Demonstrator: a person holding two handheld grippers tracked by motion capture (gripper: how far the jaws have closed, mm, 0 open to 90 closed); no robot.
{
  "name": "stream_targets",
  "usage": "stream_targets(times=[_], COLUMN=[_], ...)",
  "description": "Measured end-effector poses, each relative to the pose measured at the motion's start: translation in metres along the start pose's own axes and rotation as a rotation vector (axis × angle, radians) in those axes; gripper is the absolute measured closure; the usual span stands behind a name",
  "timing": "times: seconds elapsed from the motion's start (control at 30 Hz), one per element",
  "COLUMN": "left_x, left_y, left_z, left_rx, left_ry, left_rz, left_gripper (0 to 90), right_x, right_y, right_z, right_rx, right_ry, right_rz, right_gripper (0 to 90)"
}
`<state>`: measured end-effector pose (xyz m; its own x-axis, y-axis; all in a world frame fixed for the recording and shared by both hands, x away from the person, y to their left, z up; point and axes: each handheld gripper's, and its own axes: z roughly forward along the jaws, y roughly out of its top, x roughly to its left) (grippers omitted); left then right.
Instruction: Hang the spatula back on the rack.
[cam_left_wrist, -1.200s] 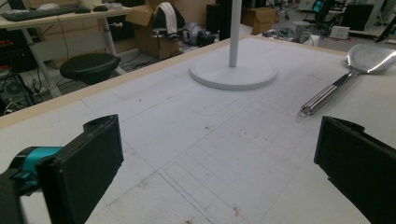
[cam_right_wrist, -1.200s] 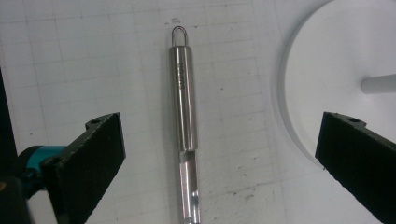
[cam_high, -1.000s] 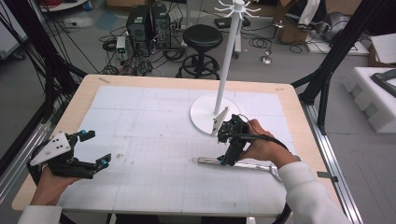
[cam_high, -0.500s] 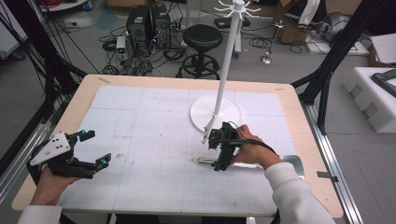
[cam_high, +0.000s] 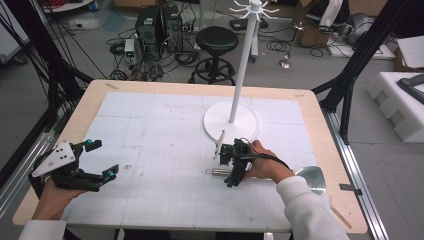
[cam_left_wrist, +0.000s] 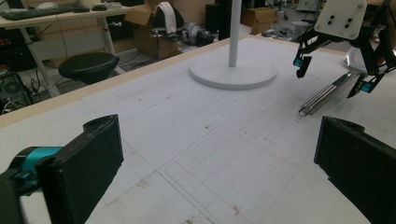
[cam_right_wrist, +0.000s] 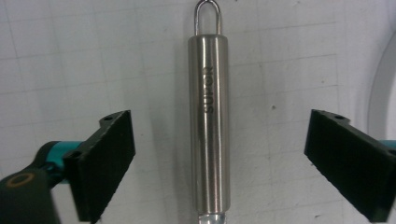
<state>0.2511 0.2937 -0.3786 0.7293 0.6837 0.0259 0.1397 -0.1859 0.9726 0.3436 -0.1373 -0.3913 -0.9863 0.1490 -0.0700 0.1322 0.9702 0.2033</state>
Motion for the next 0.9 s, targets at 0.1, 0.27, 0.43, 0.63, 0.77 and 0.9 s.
stream_targets(times=[0.1,0.27,0.43,0.63,0.77,0.9], left_x=[0.000,0.000,0.000,0.000,0.000,0.000], left_y=[0.000,0.000,0.000,0.000,0.000,0.000], left_z=[0.000,0.000,0.000,0.000,0.000,0.000], left_rx=[0.000,0.000,-0.001,0.000,-0.001,-0.001], left_ry=[0.002,0.000,0.001,0.000,0.001,0.001], left_rz=[0.001,0.001,0.002,0.002,0.003,0.003], left_gripper=[1.7,1.7,1.7,1.7,1.7,1.7], right_x=[0.001,-0.001,0.000,-0.002,0.000,0.000], right_y=[0.001,0.002,0.007,0.007,0.007,0.007], right_z=[0.000,0.005,0.008,0.011,0.010,0.012], right_rx=[0.014,0.051,0.067,0.065,0.084,0.099], right_ry=[-0.015,0.025,0.030,0.037,0.039,0.041], right_rz=[0.012,0.021,0.022,0.014,0.023,0.022], right_gripper=[17.4,34.2,40.8,50.1,53.9,58.9])
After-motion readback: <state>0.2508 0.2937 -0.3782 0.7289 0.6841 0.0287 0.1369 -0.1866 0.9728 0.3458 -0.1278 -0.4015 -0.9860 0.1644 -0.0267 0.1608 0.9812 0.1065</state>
